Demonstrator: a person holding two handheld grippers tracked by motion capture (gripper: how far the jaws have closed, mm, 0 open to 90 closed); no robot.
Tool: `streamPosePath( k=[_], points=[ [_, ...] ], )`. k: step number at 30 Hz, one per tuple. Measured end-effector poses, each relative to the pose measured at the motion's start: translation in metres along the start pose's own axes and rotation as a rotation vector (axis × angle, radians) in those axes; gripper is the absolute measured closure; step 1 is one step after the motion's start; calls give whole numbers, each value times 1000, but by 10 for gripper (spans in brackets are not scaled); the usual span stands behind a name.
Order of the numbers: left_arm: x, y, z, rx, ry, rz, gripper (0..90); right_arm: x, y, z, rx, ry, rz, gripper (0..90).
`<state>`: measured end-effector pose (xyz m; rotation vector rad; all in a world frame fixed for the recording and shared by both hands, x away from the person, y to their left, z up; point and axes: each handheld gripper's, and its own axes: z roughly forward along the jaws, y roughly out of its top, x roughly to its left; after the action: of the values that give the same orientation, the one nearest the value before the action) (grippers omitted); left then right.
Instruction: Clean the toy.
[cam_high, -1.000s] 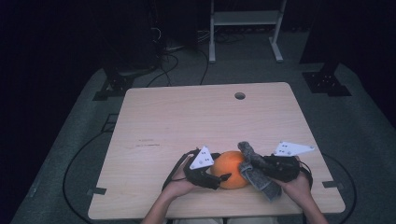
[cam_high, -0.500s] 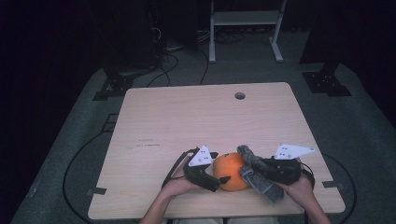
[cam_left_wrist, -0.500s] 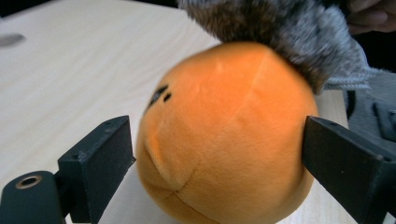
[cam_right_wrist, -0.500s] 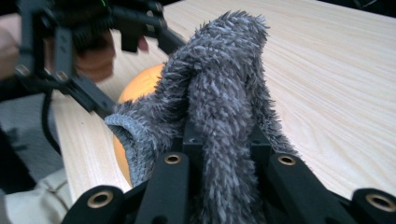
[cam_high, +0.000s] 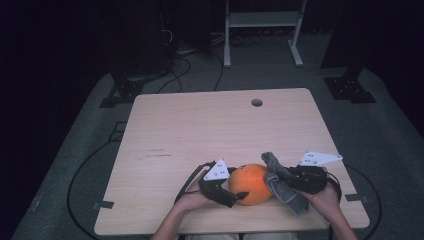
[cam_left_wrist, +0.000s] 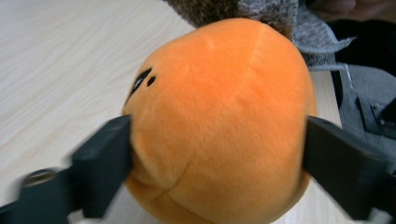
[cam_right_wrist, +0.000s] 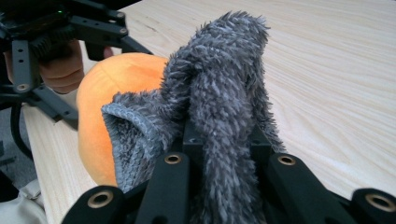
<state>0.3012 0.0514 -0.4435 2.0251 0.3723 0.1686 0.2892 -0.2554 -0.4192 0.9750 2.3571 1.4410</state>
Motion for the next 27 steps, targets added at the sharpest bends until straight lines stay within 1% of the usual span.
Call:
streamPosePath(
  k=[1, 2, 3, 4, 5, 6, 7, 8, 9, 10, 12, 13, 14, 15, 16, 17, 19, 20, 21, 22, 24, 25, 26, 27],
  points=[
    [0, 2, -1, -12, 7, -14, 247, -1, 0, -1, 0, -5, 6, 757],
    [0, 5, -4, -21, 8, -21, 282, -1, 1, -2, -8, -18, 5, 757],
    [0, 9, -7, -27, 4, -22, 307, 1, 3, -6, -24, -30, 3, 758],
    [-2, 15, -12, -40, 19, -13, 319, 3, 7, -10, -49, -32, -2, 758],
    [-3, 19, -16, -40, 39, -6, 325, 9, 14, -14, -85, -20, -17, 759],
    [-4, 23, -19, -31, 54, 6, 327, 15, 19, -16, -113, 5, -34, 759],
    [-6, 27, -22, -20, 69, 21, 328, 22, 23, -16, -128, 28, -43, 759],
    [-7, 30, -25, -19, 76, 29, 330, 30, 28, -14, -141, 51, -63, 759],
    [-7, 32, -29, -23, 74, 29, 333, 39, 32, -10, -137, 62, -87, 759],
    [-8, 34, -32, -23, 75, 26, 333, 46, 34, -5, -132, 66, -102, 758],
    [-8, 33, -34, -9, 97, 25, 333, 52, 35, 6, -130, 53, -107, 758],
    [-6, 30, -33, 0, 98, 12, 333, 51, 34, 10, -110, 48, -102, 758],
    [-4, 27, -30, 13, 92, -19, 332, 48, 32, 15, -92, 49, -83, 758],
    [-2, 24, -26, 18, 86, -42, 325, 46, 28, 20, -79, 46, -62, 758],
    [-1, 22, -24, 6, 77, -58, 298, 44, 23, 25, -64, 40, -55, 759],
    [1, 21, -23, -17, 68, -75, 261, 43, 19, 28, -57, 37, -50, 759],
    [5, 21, -25, -54, 54, -76, 174, 38, 16, 28, -59, 46, -21, 758],
    [8, 20, -26, -65, 50, -81, 141, 35, 15, 26, -59, 45, -20, 758],
    [11, 18, -26, -56, 44, -92, 104, 33, 14, 25, -58, 50, -12, 758],
    [14, 14, -24, -43, 27, -97, 82, 31, 12, 25, -60, 62, -2, 758],
    [18, 7, -19, -34, -13, -115, 59, 30, 11, 24, -57, 72, -8, 758],
    [17, 5, -17, -36, -35, -107, 57, 30, 11, 24, -55, 72, -14, 757],
    [16, 5, -16, -31, -37, -88, 57, 29, 10, 24, -53, 64, -18, 757],
    [14, 4, -15, -28, -35, -58, 58, 28, 10, 23, -52, 61, -20, 757]
  ],
)
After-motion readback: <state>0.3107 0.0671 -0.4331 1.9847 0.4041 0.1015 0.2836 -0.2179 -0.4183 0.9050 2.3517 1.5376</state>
